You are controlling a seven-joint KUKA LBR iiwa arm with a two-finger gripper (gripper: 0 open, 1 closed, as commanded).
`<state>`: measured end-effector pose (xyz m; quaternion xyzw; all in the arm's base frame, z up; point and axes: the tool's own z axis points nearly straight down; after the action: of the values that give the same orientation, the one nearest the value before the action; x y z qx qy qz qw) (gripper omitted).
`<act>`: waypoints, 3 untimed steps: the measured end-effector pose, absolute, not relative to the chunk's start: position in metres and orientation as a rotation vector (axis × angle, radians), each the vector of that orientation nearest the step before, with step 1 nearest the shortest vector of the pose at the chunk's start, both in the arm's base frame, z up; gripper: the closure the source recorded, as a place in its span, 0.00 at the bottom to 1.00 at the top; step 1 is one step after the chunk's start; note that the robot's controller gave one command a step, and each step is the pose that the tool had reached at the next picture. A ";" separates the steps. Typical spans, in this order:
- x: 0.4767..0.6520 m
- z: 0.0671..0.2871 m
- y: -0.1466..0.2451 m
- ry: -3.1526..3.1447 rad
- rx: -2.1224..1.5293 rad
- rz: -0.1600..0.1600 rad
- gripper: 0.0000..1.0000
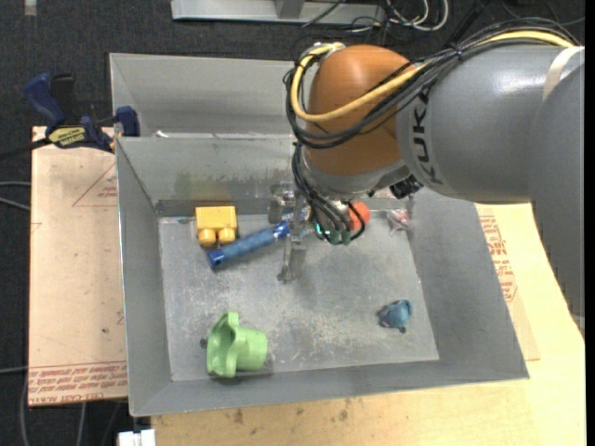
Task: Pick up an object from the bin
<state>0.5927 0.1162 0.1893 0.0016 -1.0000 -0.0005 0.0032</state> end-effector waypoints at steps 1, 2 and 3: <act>0.650 0.131 0.120 -3.143 0.009 -0.002 0.00; 0.647 0.066 0.094 -3.137 0.038 0.001 0.00; 0.649 0.071 0.096 -3.144 0.041 -0.003 1.00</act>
Offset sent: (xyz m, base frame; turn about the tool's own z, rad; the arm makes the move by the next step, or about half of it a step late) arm 0.0568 0.0032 -0.0544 -0.0024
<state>0.6493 0.0955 0.0707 0.0129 -0.9999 -0.0010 -0.0015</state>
